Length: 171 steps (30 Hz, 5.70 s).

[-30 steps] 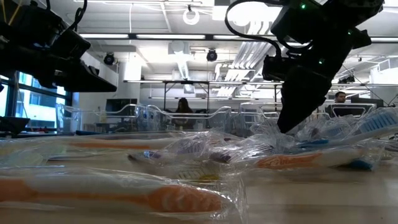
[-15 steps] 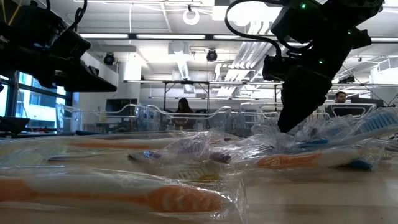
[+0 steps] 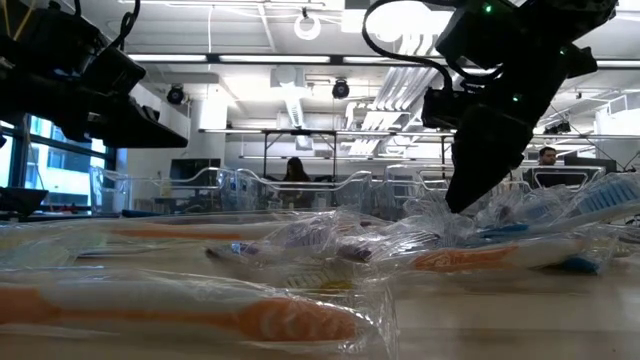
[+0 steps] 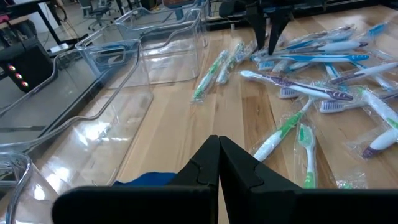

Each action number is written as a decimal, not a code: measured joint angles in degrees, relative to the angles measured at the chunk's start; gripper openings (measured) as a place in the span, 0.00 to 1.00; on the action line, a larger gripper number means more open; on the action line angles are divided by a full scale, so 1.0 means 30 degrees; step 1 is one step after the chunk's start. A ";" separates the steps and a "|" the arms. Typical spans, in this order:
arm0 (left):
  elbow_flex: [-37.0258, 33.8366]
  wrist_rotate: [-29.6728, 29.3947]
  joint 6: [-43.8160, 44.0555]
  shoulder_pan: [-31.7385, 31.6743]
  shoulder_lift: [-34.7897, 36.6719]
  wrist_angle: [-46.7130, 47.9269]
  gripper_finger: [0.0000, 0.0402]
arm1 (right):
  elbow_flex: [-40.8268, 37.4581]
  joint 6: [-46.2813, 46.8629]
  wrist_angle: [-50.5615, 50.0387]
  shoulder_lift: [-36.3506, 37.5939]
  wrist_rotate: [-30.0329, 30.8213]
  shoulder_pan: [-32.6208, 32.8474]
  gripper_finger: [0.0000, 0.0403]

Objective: Pick & Place Toothbrushes
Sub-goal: Put the violet toothbrush into the left transparent bin

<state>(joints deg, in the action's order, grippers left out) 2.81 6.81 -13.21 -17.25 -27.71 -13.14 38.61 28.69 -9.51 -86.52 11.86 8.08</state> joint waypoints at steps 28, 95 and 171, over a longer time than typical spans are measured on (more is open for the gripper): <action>0.1052 0.0634 -0.0140 -0.0001 -0.0229 -0.6255 0.25 | 0.2698 -0.7517 0.7135 0.4947 0.0359 -0.2582 0.10; 1.3213 0.1840 0.1508 0.2637 -1.9598 -1.2429 0.36 | 0.2696 -1.0163 1.6674 0.1515 -0.1530 -0.3111 0.10; 1.3194 0.2305 0.0117 0.2630 -1.9587 -1.2112 0.00 | 0.2688 -1.0975 1.4610 0.3555 -0.1165 -0.2471 0.59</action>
<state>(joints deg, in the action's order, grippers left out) 42.39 13.72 -12.86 -9.37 -86.48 -49.48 46.68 -4.24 34.32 -75.85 8.36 0.66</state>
